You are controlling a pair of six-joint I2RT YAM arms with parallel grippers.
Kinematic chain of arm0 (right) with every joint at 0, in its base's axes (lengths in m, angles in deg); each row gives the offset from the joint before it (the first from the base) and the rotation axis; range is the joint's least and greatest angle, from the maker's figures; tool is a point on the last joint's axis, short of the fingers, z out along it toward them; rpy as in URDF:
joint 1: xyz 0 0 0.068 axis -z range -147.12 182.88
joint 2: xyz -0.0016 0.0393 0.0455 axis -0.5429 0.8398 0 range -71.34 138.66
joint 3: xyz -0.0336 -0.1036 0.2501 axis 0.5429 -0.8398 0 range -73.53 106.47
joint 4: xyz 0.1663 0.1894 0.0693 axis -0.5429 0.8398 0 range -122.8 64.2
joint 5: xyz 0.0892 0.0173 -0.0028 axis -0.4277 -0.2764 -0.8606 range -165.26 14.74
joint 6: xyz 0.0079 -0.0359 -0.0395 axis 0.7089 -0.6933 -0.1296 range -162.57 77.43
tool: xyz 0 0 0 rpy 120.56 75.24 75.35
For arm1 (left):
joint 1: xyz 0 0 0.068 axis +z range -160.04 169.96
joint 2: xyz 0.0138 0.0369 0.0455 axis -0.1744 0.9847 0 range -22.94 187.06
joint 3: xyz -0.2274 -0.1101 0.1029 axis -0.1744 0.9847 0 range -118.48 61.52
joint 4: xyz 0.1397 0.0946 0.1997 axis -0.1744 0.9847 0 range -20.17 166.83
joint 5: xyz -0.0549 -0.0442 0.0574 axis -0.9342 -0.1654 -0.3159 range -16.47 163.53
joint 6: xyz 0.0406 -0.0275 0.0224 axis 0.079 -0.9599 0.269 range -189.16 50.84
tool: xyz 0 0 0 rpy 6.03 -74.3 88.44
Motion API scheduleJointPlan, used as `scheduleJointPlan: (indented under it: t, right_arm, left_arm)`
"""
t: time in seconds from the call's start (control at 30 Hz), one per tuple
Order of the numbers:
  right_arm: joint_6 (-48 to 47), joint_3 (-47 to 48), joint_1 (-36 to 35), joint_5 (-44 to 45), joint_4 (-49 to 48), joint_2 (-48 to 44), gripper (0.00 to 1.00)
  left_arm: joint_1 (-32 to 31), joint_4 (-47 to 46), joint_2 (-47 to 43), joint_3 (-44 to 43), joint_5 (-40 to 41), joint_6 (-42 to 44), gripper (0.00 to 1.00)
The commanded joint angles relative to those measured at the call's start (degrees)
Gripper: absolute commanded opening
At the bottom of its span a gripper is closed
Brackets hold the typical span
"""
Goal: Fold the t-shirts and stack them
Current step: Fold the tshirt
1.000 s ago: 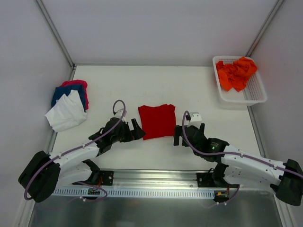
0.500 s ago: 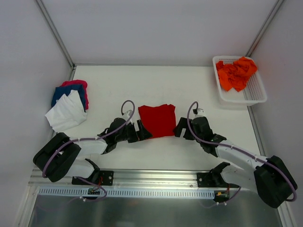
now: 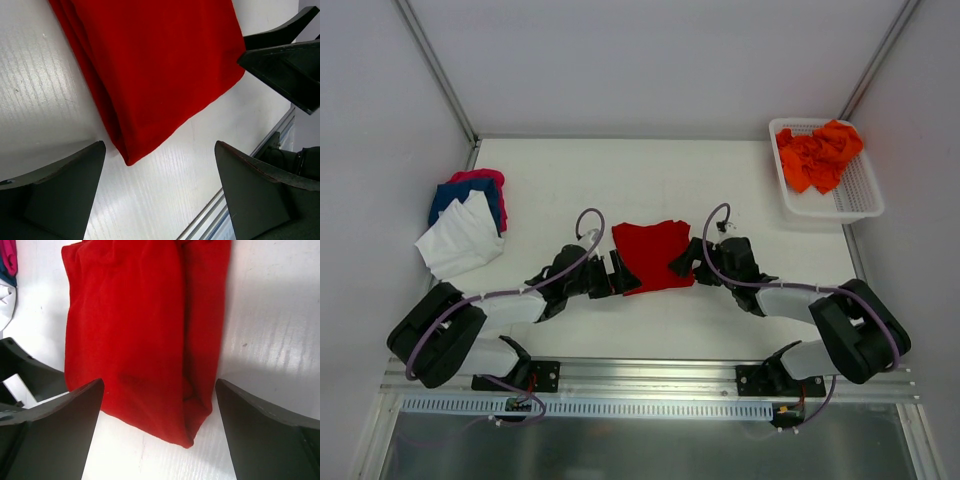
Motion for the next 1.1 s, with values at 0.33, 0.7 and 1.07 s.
scheduleJointPlan:
  t: [0.33,0.7,1.07]
  right_arm:
    - [1.1,0.0,0.3,-3.5,1.3,-2.4,0.99]
    - [1.1,0.5,0.2,-4.7,1.9,-2.4,0.99]
    - [1.4,1.2,0.1,-5.9,3.7,-2.5,0.99]
  left_arm:
    - [0.9,-8.9,9.3,-2.1,-6.5,-3.0,0.92]
    - [0.8,-2.4,9.9,-3.7,-4.2,-2.7,0.89]
    - [0.9,4.9,7.9,-0.2,-3.3,-3.6,0.86]
